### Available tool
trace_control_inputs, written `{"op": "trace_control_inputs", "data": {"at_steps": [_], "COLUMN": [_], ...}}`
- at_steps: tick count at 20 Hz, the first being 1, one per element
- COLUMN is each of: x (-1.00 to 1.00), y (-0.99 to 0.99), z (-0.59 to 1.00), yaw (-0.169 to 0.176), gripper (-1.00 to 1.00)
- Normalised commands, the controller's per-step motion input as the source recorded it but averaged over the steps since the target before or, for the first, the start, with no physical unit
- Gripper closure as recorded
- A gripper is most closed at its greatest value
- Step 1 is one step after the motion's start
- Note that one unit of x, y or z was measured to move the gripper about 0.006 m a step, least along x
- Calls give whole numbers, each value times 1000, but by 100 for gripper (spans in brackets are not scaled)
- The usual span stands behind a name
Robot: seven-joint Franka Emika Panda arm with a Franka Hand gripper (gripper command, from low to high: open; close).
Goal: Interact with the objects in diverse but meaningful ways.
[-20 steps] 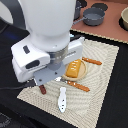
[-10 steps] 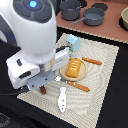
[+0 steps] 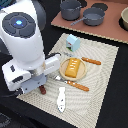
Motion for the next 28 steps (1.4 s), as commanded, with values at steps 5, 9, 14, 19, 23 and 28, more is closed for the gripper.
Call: {"op": "trace_control_inputs", "data": {"at_steps": [5, 9, 14, 19, 23, 28], "x": [-633, -549, -590, -637, -669, -630], "y": [-48, 97, 617, 677, 649, 667], "z": [-495, 22, 703, 609, 311, 33], "yaw": [38, 49, 88, 86, 82, 72], "gripper": [100, 100, 100, 100, 100, 100]}}
